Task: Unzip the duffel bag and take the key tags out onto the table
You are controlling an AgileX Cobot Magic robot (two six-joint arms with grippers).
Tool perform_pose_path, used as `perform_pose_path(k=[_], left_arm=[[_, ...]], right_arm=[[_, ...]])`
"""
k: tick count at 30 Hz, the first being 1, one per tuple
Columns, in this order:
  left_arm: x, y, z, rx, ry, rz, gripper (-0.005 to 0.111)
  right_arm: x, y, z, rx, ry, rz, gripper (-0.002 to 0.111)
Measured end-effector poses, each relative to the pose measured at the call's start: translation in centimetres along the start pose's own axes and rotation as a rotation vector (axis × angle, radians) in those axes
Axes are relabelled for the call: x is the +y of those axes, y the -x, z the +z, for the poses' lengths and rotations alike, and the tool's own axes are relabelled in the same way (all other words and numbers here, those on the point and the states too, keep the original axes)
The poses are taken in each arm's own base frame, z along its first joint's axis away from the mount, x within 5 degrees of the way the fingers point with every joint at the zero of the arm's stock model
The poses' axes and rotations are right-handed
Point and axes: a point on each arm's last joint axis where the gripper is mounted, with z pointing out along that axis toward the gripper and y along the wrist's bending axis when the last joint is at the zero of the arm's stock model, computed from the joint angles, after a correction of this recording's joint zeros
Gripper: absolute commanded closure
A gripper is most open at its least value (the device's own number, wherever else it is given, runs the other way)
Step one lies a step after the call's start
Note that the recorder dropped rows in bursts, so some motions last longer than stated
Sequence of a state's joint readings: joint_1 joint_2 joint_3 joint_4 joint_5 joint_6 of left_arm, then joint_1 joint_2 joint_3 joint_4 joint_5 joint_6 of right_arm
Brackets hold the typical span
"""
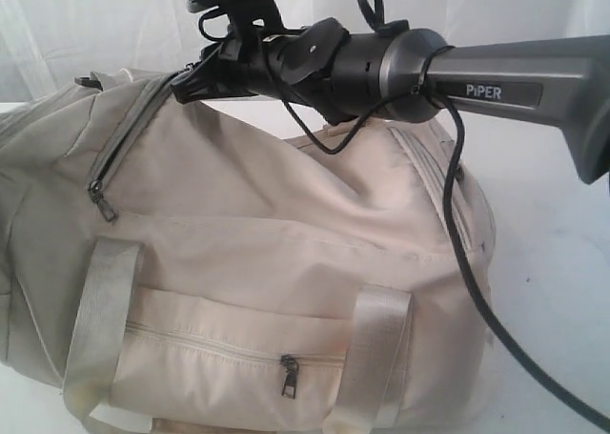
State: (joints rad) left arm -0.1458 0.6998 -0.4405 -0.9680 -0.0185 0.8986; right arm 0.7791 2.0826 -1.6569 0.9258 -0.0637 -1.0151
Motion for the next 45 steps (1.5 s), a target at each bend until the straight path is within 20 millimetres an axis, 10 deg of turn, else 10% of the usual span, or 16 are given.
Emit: perform_pose_path(k=[7, 16, 24, 36, 45], left_arm=[[-0.1, 0.0, -0.5, 0.000, -0.003, 0.143, 0.103], [0.1, 0.3, -1.1, -0.022, 0.029, 0.325, 0.039], [-0.9, 3.1, -0.9, -0.045, -0.070, 0.282, 0.040], [-3.9, 6.9, 12.8, 0.124, -0.238, 0.399, 0.045], [-4.4, 7.4, 16.7, 0.162, -0.273, 0.373, 0.053]], right_arm=[[-0.2, -0.1, -0.1, 0.027, 0.041, 0.018, 0.108], [-1.1, 0.8, -0.9, 0.020, 0.048, 0.000, 0.108], [-0.5, 2.1, -2.3, 0.039, 0.158, -0.073, 0.108], [0.4, 4.0, -4.7, 0.054, 0.296, -0.092, 0.108], [0.9, 4.5, -5.7, 0.067, 0.360, -0.101, 0.108]])
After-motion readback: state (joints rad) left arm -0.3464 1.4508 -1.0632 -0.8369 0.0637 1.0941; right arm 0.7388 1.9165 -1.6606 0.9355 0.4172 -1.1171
